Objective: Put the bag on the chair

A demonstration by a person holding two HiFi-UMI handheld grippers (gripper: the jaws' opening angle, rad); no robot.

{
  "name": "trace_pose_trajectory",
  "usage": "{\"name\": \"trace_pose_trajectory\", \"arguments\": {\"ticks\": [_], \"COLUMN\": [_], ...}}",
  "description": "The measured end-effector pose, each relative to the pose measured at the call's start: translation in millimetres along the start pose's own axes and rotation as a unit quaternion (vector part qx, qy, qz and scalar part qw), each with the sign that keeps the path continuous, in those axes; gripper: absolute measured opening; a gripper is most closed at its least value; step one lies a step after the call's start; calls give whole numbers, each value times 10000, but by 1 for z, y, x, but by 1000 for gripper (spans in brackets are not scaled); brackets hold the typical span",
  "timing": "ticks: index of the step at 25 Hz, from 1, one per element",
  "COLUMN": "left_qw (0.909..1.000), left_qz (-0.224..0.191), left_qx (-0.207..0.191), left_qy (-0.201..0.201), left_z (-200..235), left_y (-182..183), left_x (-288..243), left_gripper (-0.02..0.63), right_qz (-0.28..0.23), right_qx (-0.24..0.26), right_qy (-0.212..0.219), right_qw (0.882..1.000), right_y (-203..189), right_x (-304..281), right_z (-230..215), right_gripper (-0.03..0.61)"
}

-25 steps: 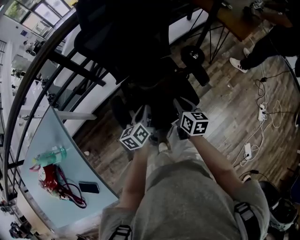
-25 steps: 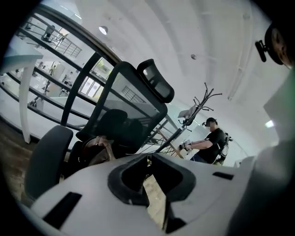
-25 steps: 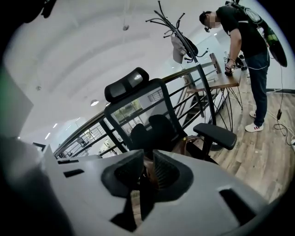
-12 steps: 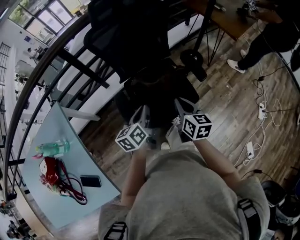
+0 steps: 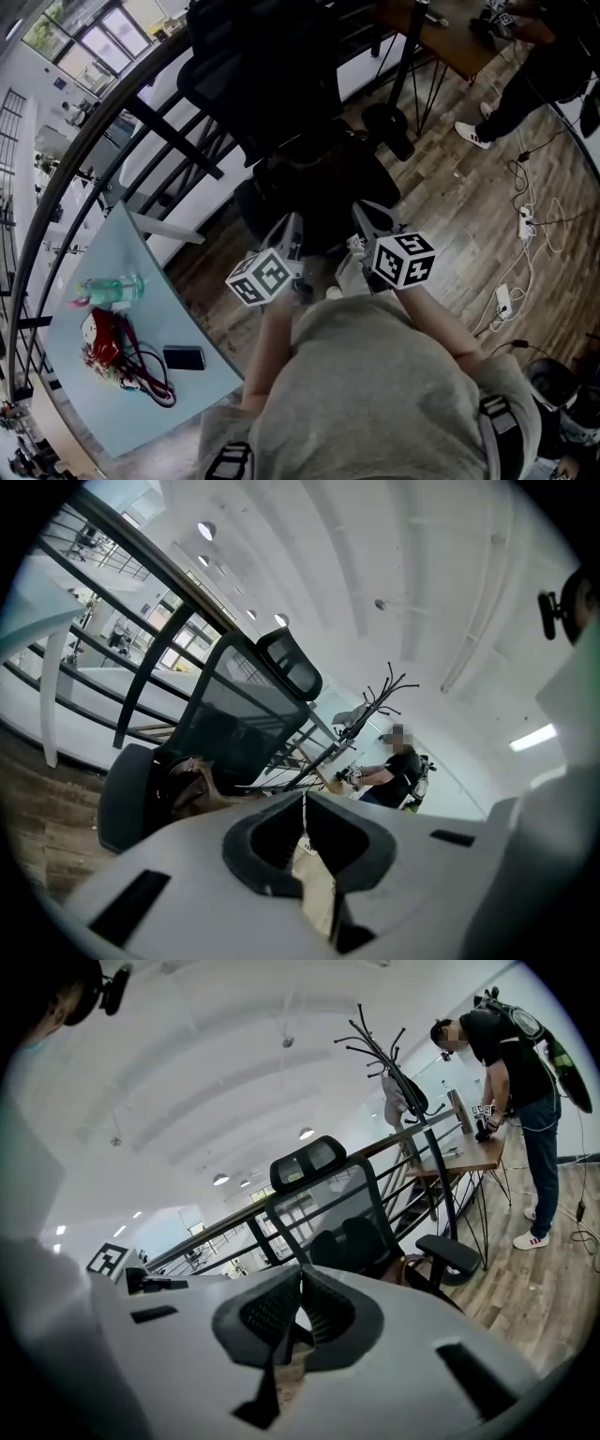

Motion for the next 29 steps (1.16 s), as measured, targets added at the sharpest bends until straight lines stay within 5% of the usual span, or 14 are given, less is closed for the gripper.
{"name": "trace_pose_trajectory", "arguments": {"ticks": [29], "left_qw": [9995], "left_qz": [200], "left_qx": [-181], "left_qy": [-192], "left_z": [-12], "left_y": [1], "left_x": [6], "left_gripper": [6], "right_qz": [-141], "right_qx": [271], "right_qy": [9], "right_qw": [9995], "right_y": [4], "right_x": [8], "right_z": [22], "right_gripper": [3]}}
Point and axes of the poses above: the fingertips, and each gripper's own axes: x backward along the fingers, z to its left, y out of its top, the point moved 8 cm from there along x, backward along the fingers, and after that the axes turned 4 degrees about -y, right-handed, at the moved point
